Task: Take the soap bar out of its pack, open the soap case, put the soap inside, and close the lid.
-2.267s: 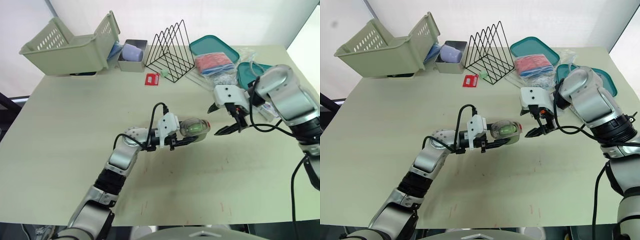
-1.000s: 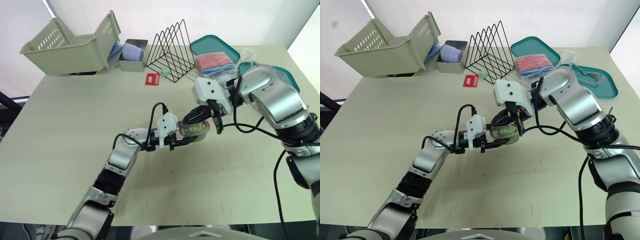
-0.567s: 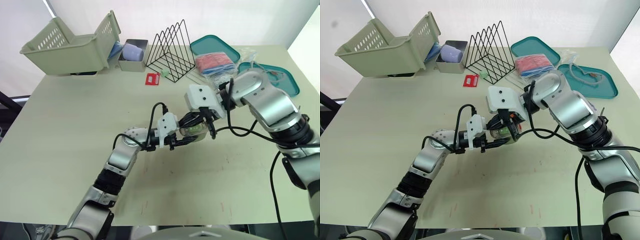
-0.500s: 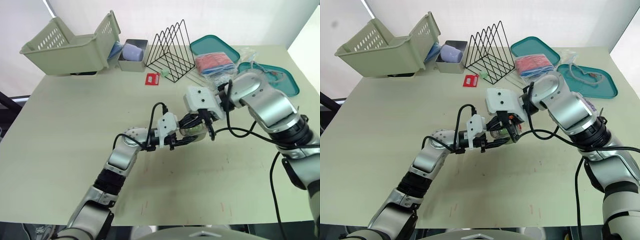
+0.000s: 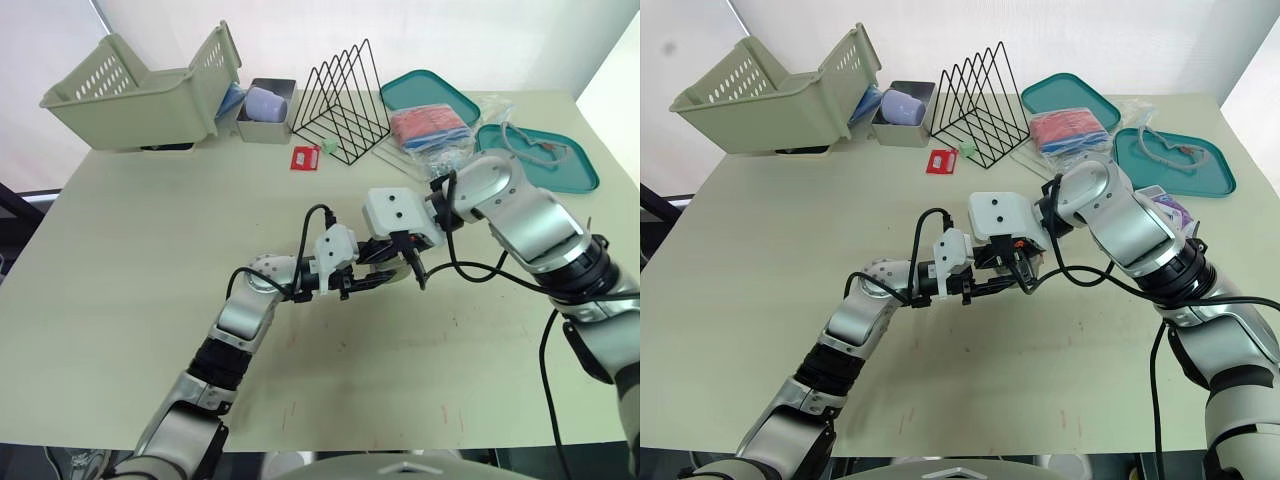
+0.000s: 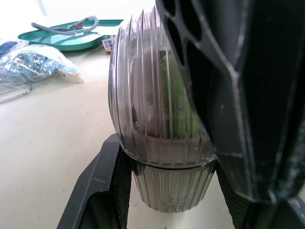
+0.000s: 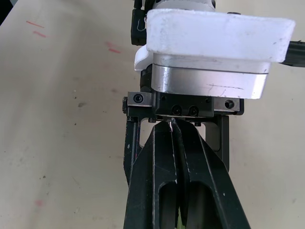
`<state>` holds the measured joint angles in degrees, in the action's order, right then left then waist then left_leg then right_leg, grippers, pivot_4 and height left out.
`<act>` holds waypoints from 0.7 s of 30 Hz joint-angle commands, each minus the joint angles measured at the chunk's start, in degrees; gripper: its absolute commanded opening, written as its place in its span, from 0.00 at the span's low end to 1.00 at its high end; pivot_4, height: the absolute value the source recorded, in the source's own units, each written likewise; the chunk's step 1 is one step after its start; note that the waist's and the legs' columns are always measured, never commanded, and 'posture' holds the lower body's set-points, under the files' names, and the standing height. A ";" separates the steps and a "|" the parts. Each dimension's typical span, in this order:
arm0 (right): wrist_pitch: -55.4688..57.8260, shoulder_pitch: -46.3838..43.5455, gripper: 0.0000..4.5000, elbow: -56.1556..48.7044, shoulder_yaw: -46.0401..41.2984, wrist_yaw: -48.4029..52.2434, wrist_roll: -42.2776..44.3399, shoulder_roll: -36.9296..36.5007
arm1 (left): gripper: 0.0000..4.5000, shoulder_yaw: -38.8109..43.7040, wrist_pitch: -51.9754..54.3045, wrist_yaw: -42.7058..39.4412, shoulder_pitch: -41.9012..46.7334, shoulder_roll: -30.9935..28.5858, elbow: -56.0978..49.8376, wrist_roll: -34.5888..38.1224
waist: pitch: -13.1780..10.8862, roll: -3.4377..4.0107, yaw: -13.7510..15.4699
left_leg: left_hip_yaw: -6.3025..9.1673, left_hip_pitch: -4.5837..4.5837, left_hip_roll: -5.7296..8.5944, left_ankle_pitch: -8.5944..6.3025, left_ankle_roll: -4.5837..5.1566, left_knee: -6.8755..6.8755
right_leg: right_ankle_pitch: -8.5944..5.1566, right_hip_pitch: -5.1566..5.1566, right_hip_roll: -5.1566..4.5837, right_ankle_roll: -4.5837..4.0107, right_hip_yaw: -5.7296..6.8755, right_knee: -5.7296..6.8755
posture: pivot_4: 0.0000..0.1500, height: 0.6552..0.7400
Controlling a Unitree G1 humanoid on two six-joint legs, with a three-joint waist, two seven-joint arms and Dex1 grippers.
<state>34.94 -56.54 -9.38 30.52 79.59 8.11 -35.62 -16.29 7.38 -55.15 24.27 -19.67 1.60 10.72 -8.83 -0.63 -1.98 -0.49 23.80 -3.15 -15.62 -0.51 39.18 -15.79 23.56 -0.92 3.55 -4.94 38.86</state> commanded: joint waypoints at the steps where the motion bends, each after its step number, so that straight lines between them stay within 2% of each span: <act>1: 0.05 -1.42 0.01 -0.61 -1.72 0.60 0.31 -0.76 | 0.44 0.43 -0.38 -0.12 0.11 0.25 -3.16 1.01 | 0.00 0.00 0.00 | 0.00 0.00 0.00 0.00 0.00 0.00 | 0.00 0.00 0.00 0.00 0.00 0.00 | 1.00 1.00; 21: -0.01 -0.49 0.01 -1.44 -2.17 -0.60 -0.20 -1.75 | 0.44 0.16 -0.48 -0.39 0.13 0.40 -3.20 0.98 | 0.00 0.00 0.01 | 0.01 0.00 0.00 0.00 0.00 0.00 | 0.00 0.00 0.00 0.00 0.01 0.00 | 1.00 1.00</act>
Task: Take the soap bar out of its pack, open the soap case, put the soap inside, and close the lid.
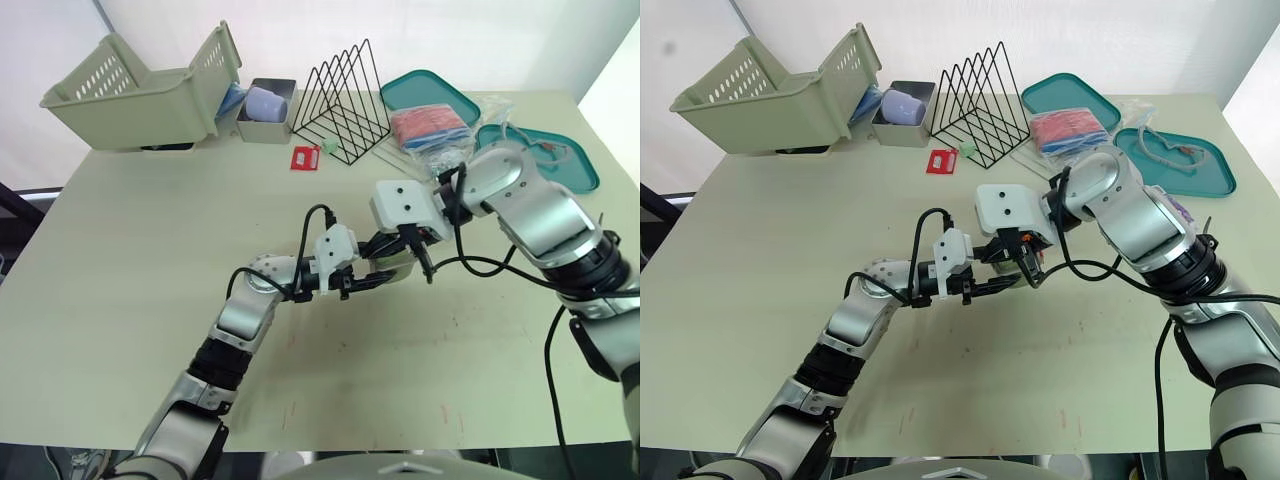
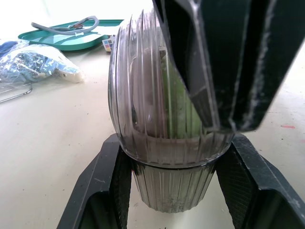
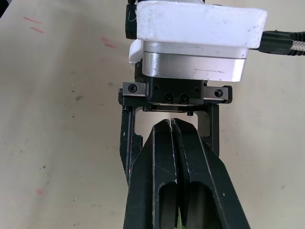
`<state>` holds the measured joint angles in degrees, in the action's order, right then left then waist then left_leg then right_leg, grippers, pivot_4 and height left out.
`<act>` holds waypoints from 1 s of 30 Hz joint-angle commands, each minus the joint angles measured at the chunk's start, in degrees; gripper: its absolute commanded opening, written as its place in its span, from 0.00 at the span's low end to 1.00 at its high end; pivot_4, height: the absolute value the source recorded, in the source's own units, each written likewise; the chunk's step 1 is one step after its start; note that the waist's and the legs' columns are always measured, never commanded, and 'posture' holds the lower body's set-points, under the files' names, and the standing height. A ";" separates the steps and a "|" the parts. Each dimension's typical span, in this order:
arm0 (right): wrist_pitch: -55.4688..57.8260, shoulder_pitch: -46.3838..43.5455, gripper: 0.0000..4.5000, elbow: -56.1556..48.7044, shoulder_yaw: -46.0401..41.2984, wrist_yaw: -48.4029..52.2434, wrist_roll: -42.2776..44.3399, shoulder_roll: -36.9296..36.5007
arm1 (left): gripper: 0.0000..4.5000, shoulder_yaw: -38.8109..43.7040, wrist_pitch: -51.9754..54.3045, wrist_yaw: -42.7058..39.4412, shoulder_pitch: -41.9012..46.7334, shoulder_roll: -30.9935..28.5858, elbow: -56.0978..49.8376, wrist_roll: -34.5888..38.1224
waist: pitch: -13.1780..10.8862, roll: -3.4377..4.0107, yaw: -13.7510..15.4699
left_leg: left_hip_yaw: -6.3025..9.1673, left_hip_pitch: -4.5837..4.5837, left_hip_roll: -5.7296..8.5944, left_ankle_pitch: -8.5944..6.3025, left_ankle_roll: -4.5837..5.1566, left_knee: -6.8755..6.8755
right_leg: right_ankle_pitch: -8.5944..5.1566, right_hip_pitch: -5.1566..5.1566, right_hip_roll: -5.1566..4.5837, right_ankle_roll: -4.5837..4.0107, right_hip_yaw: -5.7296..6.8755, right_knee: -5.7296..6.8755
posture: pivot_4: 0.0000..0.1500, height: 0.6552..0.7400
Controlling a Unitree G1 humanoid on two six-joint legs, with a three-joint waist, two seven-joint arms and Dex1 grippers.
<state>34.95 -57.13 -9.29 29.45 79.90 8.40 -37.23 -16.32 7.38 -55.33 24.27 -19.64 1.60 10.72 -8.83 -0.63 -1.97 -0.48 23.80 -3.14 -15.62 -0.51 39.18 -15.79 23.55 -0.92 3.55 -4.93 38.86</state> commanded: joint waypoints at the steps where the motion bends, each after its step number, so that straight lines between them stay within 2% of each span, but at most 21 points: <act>1: 0.28 0.21 0.01 -1.65 -0.72 -1.42 -0.79 0.16 | 0.44 0.20 -0.47 -0.20 0.17 0.37 -3.20 0.97 | 0.00 0.00 0.00 | 0.00 0.00 0.00 0.00 0.00 0.00 | 0.00 0.00 0.00 0.00 0.00 0.00 | 1.00 1.00; 30: 3.32 -3.54 0.01 0.07 4.63 -2.50 -5.04 2.05 | 0.44 0.18 -0.32 0.22 0.14 0.79 -3.20 0.92 | 0.00 0.00 0.02 | 0.03 0.00 0.00 0.00 0.00 0.01 | 0.00 -0.02 0.00 0.00 0.04 0.01 | 1.00 1.00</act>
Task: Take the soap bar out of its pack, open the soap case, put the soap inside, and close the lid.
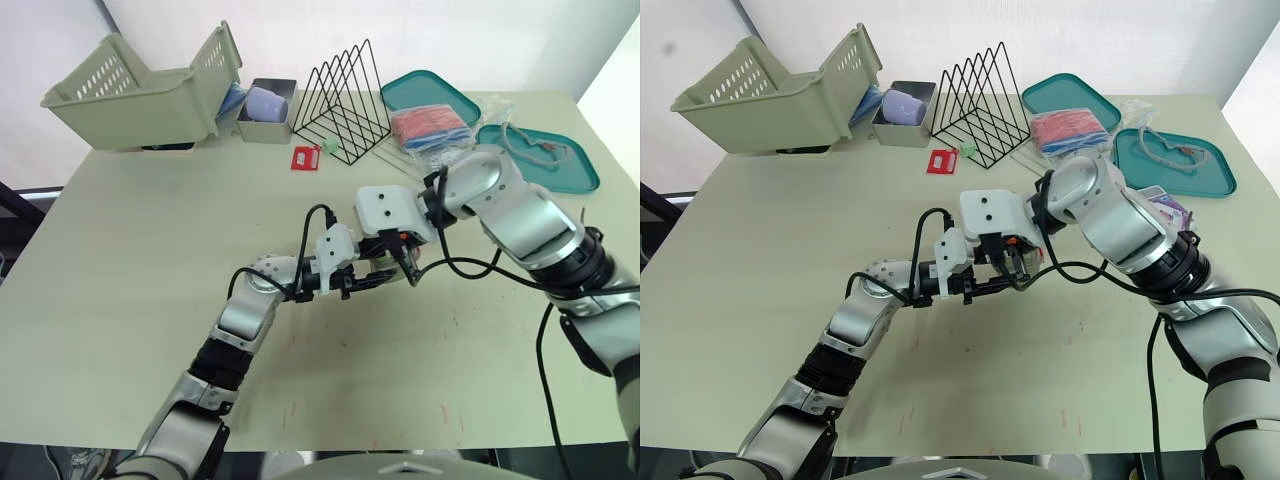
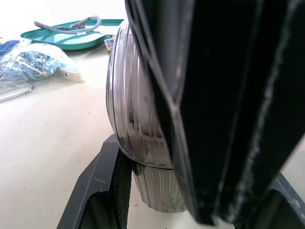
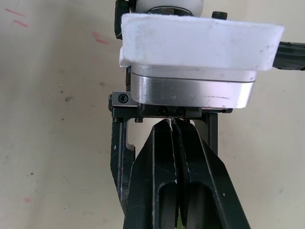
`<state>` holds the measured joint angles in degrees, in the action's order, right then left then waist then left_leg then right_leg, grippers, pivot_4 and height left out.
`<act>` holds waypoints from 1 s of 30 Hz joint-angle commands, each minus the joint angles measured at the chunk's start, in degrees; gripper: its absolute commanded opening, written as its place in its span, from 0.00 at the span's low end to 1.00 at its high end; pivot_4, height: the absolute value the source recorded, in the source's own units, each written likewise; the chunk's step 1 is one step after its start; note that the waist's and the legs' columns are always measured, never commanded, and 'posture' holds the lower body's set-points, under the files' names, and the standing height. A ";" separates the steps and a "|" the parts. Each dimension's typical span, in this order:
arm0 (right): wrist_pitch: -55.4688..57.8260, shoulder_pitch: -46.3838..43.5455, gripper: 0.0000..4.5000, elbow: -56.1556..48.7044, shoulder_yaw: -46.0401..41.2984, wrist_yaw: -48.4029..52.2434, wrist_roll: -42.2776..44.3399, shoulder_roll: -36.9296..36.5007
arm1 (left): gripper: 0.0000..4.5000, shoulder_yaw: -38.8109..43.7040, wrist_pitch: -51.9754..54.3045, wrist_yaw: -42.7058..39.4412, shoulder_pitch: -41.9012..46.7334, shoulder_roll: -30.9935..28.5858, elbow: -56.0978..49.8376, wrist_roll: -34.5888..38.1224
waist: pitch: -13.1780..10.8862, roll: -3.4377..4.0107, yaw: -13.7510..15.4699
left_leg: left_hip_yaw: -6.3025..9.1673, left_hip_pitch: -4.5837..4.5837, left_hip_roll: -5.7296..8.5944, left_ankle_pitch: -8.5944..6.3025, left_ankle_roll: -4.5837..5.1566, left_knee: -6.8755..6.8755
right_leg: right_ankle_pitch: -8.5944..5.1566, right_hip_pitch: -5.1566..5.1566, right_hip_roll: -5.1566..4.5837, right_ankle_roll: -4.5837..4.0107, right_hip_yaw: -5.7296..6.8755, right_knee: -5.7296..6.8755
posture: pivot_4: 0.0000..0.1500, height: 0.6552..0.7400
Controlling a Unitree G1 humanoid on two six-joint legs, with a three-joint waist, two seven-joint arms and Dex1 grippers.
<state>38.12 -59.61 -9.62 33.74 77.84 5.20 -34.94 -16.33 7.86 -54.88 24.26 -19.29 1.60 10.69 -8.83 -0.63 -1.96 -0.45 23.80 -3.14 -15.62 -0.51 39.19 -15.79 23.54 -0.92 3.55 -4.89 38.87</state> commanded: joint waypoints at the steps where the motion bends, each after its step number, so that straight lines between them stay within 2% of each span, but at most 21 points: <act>1: 0.14 -1.15 0.01 0.40 0.44 -0.41 -1.96 -0.23 | 0.44 0.19 -0.77 -0.22 0.13 0.43 -3.22 0.97 | 0.00 0.00 0.01 | 0.00 0.00 0.00 0.00 0.00 0.00 | 0.00 0.00 0.00 0.00 0.00 0.00 | 1.00 1.00; 30: 0.24 -1.74 0.01 -0.95 1.10 0.18 -4.14 -0.38 | 0.44 0.05 -0.82 0.02 -0.17 0.74 -3.39 0.96 | 0.00 0.00 0.01 | 0.01 0.00 0.00 0.00 0.00 0.00 | 0.00 0.00 0.00 0.00 0.01 0.00 | 1.00 1.00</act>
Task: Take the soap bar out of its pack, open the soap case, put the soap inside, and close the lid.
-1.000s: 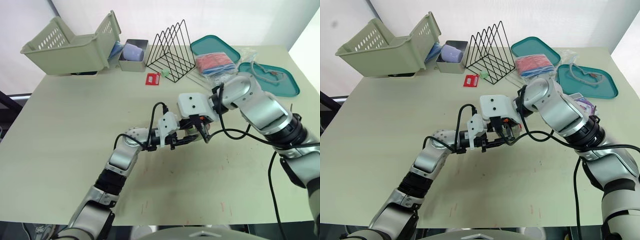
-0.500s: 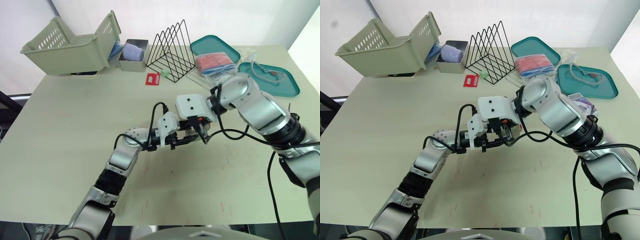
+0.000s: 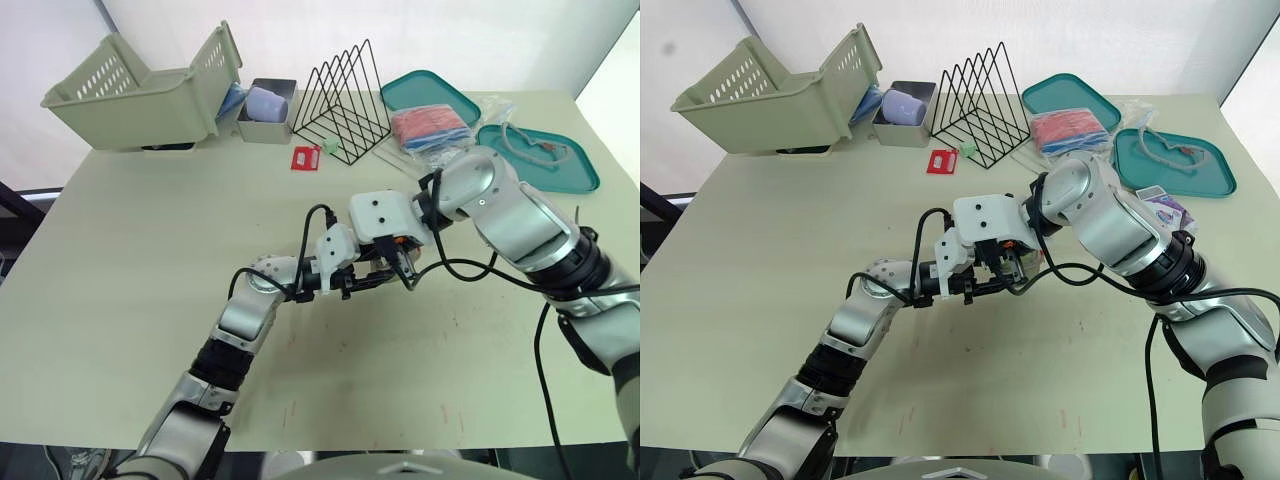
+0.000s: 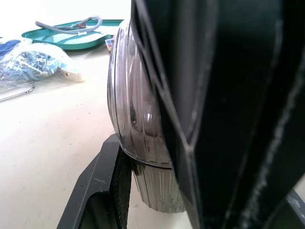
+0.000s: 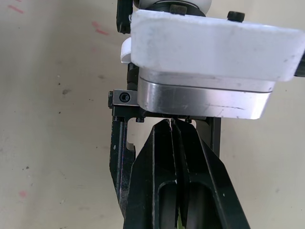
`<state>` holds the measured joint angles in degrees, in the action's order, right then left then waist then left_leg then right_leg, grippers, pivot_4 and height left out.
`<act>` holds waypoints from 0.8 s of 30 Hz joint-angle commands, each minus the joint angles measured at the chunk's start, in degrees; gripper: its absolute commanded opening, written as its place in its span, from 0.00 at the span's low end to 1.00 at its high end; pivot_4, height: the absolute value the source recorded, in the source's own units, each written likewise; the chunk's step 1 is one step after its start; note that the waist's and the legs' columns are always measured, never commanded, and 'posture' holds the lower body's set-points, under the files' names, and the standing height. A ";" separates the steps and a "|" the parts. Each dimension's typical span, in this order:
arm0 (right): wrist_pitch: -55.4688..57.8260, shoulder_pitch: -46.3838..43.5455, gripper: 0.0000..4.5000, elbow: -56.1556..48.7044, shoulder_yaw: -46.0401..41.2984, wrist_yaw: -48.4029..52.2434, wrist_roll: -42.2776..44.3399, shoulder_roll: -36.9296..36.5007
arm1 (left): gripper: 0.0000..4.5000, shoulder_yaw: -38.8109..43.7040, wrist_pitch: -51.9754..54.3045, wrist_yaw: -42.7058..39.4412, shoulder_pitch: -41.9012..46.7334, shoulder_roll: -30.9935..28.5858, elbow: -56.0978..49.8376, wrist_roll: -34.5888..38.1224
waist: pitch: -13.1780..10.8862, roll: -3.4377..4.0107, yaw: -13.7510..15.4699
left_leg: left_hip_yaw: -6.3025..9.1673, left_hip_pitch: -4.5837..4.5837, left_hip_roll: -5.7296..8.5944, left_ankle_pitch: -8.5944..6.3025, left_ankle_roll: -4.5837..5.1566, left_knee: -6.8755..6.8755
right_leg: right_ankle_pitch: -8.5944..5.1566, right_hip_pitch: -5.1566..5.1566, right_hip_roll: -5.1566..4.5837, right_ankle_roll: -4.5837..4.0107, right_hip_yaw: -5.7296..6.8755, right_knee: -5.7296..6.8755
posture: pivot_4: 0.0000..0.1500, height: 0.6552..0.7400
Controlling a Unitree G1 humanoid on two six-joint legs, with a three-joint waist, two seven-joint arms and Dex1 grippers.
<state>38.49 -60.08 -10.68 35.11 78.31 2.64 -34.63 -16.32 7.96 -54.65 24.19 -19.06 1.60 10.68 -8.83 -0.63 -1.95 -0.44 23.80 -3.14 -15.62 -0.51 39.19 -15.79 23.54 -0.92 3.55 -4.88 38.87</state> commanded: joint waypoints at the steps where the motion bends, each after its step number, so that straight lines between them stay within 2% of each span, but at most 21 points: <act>1: -0.50 -1.37 0.01 0.08 -0.31 -0.16 -1.66 -0.84 | 0.44 0.07 -0.97 -0.23 -0.09 0.50 -3.35 0.96 | 0.00 0.00 0.00 | 0.00 0.00 0.00 0.00 0.00 0.00 | 0.00 0.00 0.00 0.00 0.00 0.00 | 1.00 1.00; 13: 1.40 -0.72 0.01 1.53 -0.32 0.31 -0.70 -0.16 | 0.44 0.08 -1.00 -0.22 -0.06 0.63 -3.45 0.98 | 0.00 0.00 -0.02 | 0.00 0.00 0.00 0.00 0.00 0.00 | 0.00 0.00 0.00 0.00 0.00 0.00 | 1.00 1.00; 18: -2.91 -1.14 0.01 2.23 0.20 -0.06 -2.92 -1.17 | 0.44 0.28 -0.98 -0.29 -0.32 0.21 -3.65 1.05 | 0.00 0.00 -0.02 | 0.01 0.00 0.00 0.00 0.00 0.00 | 0.00 -0.01 0.00 0.00 0.01 0.00 | 1.00 1.00; 24: -2.10 -1.54 0.01 0.78 -1.05 0.95 -1.72 -1.49 | 0.44 0.69 -1.10 -0.53 -0.35 -0.37 -3.45 1.16 | 0.00 0.00 -0.05 | 0.01 0.00 0.00 0.00 0.00 0.00 | 0.00 -0.01 0.00 0.00 0.01 0.00 | 1.00 1.00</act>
<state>35.82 -60.15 -9.95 35.21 79.20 2.11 -34.70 -16.29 7.96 -54.55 24.14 -19.11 1.60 10.75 -8.83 -0.63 -1.99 -0.43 23.80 -3.14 -15.62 -0.51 39.19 -15.79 23.53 -0.92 3.55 -4.87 38.87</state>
